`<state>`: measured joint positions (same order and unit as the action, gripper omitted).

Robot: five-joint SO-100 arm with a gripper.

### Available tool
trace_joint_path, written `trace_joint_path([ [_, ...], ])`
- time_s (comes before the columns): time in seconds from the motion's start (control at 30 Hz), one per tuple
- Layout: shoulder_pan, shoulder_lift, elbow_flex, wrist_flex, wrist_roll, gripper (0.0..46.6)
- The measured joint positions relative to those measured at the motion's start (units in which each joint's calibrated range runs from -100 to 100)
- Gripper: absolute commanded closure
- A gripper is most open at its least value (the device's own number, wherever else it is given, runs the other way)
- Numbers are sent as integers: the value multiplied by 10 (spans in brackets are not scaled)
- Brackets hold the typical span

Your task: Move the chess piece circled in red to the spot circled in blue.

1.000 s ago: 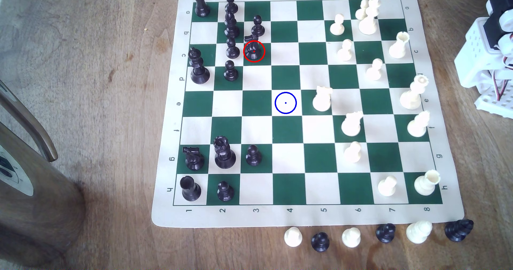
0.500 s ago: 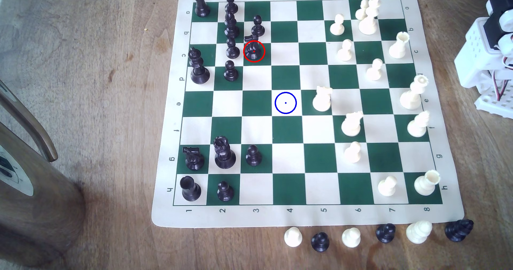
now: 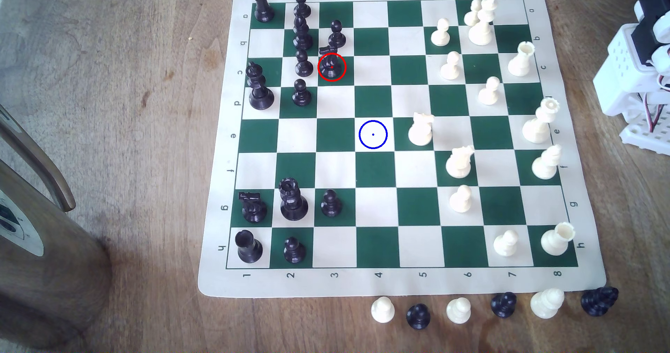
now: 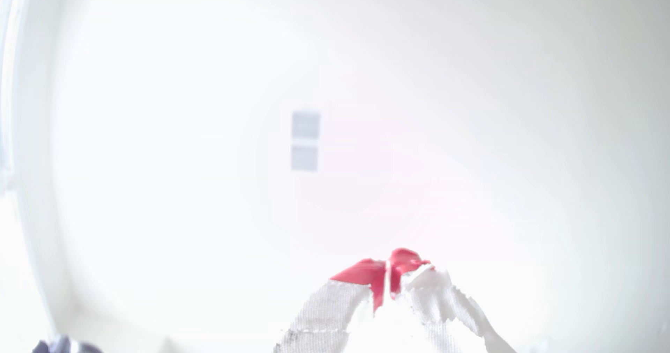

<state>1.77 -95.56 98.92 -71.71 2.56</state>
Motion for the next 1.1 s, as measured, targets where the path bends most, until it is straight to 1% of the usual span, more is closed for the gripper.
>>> trace_joint_path([
  [0.1,-20,0,0,132,2,465],
  [0.13,-29,0,0,162,7,465],
  [0.17,-41,0,0,186,18,465],
  [0.2,-60,0,0,232,56,465],
  [0.23,-63,0,0,250,72,465],
  [0.27,-65,0,0,264,79,465],
  [0.33,-66,0,0,319,81,457],
  [0.37,-68,0,0,395,76,447],
  [0.43,-70,0,0,470,68,406],
  [0.47,-69,0,-5,515,58,393],
  [0.5,-69,0,-12,602,28,393],
  [0.53,-69,1,-12,652,13,403],
  [0.57,-68,7,-14,684,1,427],
  [0.6,-59,21,-26,708,-12,464],
  [0.63,-29,59,-54,737,-30,464],
  [0.7,-12,90,-79,742,-31,429],
  [0.73,-7,115,-96,736,-29,401],
  [0.8,19,197,-144,736,-38,362],
  [0.83,21,225,-159,741,-45,350],
  [0.87,20,260,-182,751,-50,344],
  [0.9,21,287,-203,763,-55,350],
  [0.93,30,343,-253,790,-61,356],
  [0.97,35,368,-276,803,-63,361],
  [1.07,36,452,-357,859,-59,372],
  [1.1,46,519,-419,886,-57,366],
])
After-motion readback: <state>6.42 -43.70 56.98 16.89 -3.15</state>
